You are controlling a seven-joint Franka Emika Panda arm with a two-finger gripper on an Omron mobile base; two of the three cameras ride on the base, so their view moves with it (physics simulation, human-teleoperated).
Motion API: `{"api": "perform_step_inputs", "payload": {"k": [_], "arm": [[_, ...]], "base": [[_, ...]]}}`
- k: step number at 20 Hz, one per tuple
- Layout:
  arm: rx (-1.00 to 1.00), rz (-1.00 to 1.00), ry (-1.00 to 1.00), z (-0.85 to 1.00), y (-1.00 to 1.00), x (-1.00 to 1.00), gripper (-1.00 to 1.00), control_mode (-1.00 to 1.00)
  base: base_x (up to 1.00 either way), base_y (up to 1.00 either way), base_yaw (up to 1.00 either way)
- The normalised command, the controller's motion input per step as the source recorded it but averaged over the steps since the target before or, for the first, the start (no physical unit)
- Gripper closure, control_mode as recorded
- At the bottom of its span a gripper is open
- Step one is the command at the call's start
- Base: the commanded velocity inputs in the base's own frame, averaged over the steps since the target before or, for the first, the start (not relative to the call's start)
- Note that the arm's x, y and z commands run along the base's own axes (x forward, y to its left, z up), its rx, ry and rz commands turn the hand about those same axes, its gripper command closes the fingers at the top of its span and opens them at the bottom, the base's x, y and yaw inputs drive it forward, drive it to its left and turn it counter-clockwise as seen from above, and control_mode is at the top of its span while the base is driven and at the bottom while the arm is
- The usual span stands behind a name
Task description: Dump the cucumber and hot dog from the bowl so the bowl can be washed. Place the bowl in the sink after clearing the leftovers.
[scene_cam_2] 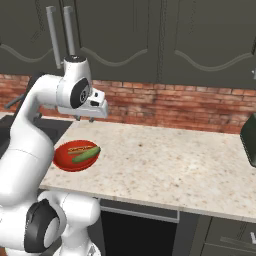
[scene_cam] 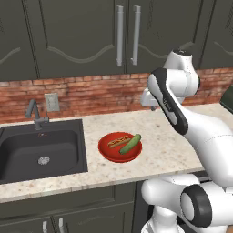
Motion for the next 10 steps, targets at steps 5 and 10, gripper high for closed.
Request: {"api": "perform_step_inputs", "payload": {"k": [5, 10], "arm": [[0.03, -0.03, 0.00, -0.03, 0.09, -0.39, -1.00, -1.00], [0.16, -0.07, 0.05, -0.43, 0.00, -0.30, -1.00, -1.00]], "base": [[0.00, 0.00, 0.00], [0.00, 0.00, 0.00]]}}
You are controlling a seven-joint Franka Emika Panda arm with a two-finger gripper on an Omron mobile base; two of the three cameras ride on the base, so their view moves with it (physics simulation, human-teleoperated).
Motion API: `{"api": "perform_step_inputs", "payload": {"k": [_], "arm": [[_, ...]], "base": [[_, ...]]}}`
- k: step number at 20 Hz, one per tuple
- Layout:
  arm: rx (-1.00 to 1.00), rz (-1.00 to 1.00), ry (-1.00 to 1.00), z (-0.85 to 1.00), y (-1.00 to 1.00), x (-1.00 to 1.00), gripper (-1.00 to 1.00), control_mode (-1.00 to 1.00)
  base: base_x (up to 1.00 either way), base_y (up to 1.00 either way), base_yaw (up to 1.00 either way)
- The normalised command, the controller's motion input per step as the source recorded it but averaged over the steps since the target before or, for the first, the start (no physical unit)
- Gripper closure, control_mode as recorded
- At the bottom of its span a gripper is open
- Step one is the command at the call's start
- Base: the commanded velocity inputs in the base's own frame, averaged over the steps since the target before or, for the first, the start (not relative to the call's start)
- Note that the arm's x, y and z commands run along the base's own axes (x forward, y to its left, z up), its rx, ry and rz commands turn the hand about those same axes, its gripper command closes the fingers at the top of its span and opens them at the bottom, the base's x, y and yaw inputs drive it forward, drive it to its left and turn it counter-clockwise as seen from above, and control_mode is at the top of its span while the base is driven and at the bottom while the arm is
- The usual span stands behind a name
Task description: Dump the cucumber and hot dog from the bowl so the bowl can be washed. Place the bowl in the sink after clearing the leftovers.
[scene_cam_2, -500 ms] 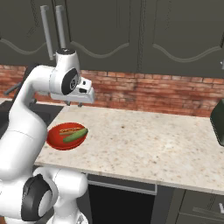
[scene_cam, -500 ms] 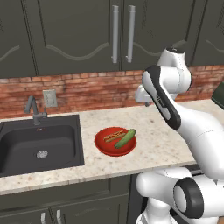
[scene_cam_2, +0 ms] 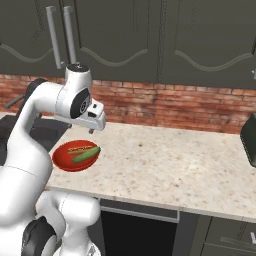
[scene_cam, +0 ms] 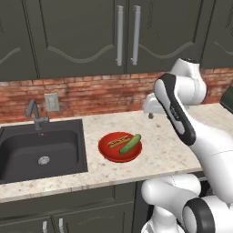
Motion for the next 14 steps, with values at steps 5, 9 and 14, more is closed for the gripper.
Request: {"api": "perform_step_inputs", "payload": {"k": [5, 9, 14], "arm": [[0.05, -0.03, 0.14, -0.67, 0.00, 0.00, -1.00, -1.00], [-0.01, -0.02, 0.21, -0.39, 0.00, 0.16, -1.00, -1.00], [-0.03, 0.00, 0.20, -0.36, 0.00, 0.08, -1.00, -1.00]], "base": [[0.00, 0.00, 0.00], [0.00, 0.00, 0.00], [0.00, 0.00, 0.00]]}}
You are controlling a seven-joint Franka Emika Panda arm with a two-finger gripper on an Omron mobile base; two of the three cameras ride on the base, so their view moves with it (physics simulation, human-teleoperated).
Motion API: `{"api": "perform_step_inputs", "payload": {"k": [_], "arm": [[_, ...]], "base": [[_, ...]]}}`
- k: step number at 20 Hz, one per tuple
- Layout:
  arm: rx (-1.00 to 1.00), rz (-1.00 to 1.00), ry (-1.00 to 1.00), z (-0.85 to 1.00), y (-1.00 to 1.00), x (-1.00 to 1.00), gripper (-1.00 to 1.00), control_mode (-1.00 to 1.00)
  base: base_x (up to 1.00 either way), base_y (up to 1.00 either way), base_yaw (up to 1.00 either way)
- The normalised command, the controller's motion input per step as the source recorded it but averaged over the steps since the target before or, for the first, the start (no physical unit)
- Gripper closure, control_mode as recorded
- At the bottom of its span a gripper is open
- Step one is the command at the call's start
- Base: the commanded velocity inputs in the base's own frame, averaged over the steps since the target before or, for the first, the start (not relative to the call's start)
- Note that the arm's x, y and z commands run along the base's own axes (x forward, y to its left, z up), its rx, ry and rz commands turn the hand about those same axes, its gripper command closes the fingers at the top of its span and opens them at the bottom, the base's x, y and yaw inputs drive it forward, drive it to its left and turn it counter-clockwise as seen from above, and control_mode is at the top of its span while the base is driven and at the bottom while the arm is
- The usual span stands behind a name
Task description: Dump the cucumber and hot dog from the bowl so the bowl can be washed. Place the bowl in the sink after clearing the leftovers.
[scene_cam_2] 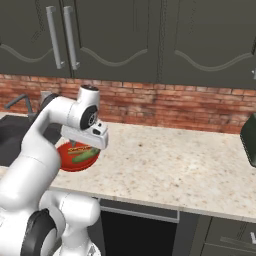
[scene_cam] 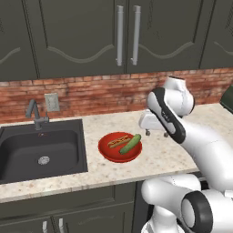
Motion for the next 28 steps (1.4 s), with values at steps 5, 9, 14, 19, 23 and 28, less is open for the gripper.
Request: {"api": "perform_step_inputs", "payload": {"k": [5, 9, 14, 19, 23, 28], "arm": [[-0.01, 0.00, 0.11, -0.76, 0.02, 0.15, -1.00, -1.00], [0.00, -0.01, 0.00, -0.60, 0.00, 0.15, -1.00, -1.00], [0.03, 0.00, -0.02, -0.37, 0.03, 0.20, -1.00, -1.00], [0.00, 0.00, 0.00, -0.23, 0.12, 0.35, -1.00, -1.00], [0.00, 0.00, 0.00, -0.31, 0.14, 0.46, -1.00, -1.00], [0.00, 0.00, 0.00, -0.42, 0.05, 0.29, -1.00, -1.00]], "base": [[0.00, 0.00, 0.00], [0.00, 0.00, 0.00], [0.00, 0.00, 0.00], [0.00, 0.00, 0.00], [0.00, 0.00, 0.00], [0.00, 0.00, 0.00]]}}
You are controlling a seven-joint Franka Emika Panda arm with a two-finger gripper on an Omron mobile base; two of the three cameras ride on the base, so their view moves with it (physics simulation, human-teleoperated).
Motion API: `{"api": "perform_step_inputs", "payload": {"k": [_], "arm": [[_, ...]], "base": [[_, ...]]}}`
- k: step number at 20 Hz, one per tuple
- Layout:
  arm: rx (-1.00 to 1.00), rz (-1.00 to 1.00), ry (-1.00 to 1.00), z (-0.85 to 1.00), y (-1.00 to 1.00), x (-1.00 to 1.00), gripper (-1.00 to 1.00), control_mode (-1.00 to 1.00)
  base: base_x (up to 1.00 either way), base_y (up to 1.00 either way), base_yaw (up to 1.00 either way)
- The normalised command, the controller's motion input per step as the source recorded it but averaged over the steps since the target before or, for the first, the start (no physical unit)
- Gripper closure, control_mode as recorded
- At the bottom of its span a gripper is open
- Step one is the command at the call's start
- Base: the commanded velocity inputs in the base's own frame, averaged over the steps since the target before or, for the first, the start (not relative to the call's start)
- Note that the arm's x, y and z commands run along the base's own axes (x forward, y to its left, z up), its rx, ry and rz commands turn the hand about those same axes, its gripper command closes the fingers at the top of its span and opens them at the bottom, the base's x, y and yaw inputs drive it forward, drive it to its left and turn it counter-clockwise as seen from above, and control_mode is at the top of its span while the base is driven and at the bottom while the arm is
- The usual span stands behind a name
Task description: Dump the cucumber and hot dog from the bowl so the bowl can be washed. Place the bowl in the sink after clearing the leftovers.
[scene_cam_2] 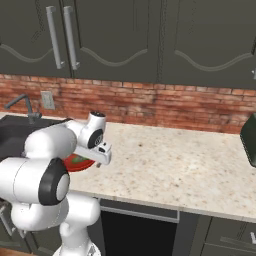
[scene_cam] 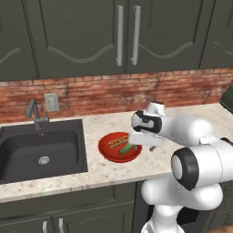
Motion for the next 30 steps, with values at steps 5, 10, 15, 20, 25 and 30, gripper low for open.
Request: {"api": "perform_step_inputs", "payload": {"k": [5, 10, 15, 20, 25, 30], "arm": [[0.00, 0.00, 0.00, -0.34, 0.05, 0.22, -1.00, -1.00], [0.00, 0.00, 0.00, -0.23, 0.10, 0.20, -1.00, -1.00], [0.00, 0.00, 0.00, -0.31, 0.05, 0.15, -1.00, -1.00], [0.01, 0.00, -0.01, -0.18, 0.00, 0.14, 1.00, -1.00], [0.00, 0.00, 0.00, 0.00, 0.00, 0.01, 1.00, -1.00], [0.00, 0.00, 0.00, 0.00, 0.00, 0.00, 1.00, -1.00]], "base": [[0.00, 0.00, 0.00], [0.00, 0.00, 0.00], [0.00, 0.00, 0.00], [0.00, 0.00, 0.00], [0.00, 0.00, 0.00], [0.00, 0.00, 0.00]]}}
